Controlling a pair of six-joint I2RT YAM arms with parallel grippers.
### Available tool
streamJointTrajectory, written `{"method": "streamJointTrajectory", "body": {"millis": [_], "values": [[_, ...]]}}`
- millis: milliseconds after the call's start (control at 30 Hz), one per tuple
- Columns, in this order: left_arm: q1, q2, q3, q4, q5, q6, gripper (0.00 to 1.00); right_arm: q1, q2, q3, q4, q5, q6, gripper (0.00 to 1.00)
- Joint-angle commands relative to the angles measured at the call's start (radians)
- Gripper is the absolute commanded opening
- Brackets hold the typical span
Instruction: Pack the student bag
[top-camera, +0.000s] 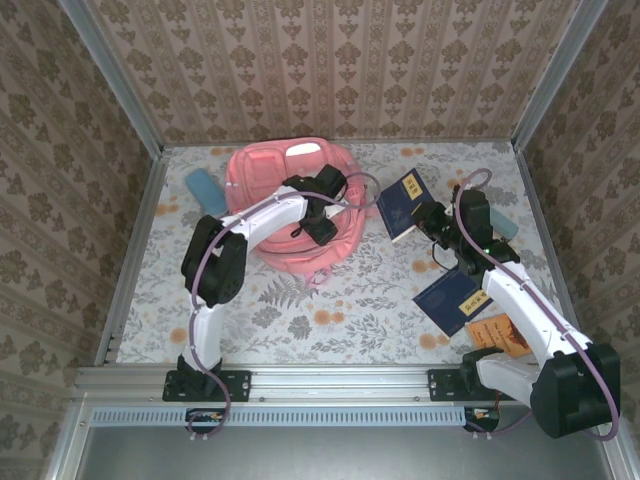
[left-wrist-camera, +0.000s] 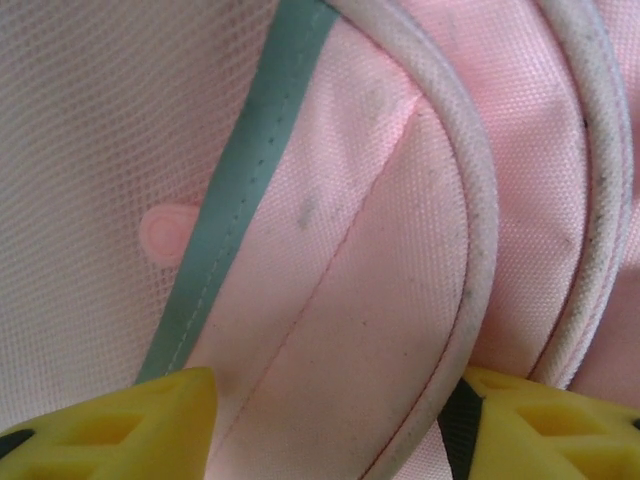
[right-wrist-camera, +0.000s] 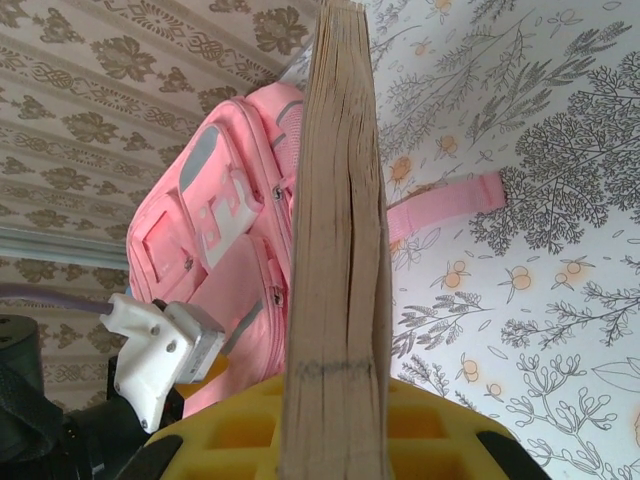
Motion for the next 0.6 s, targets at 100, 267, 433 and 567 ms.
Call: {"method": "streamJointTrajectory", "body": {"millis": [100, 267, 433, 567], "values": [[-0.009, 0.049, 0.058, -0.066, -0.034, 0.099, 0.65, -0.004, -0.025, -0.011, 0.038, -0.013, 0.021, 0.08], [-0.012, 0.059, 0.089, -0.054, -0.093, 0.109, 0.53, -0.002, -0.028, -0.015, 0.038, -0.015, 0.025, 0.08], [-0.025, 0.008, 0.083, 0.004, -0.115, 0.117, 0.28, -0.002, -0.054, -0.014, 0.012, 0.008, 0.013, 0.09], [-0.045, -0.084, 0.050, 0.095, -0.172, 0.134, 0.19, -0.002, -0.096, -0.013, -0.034, 0.054, -0.011, 0.09]]}}
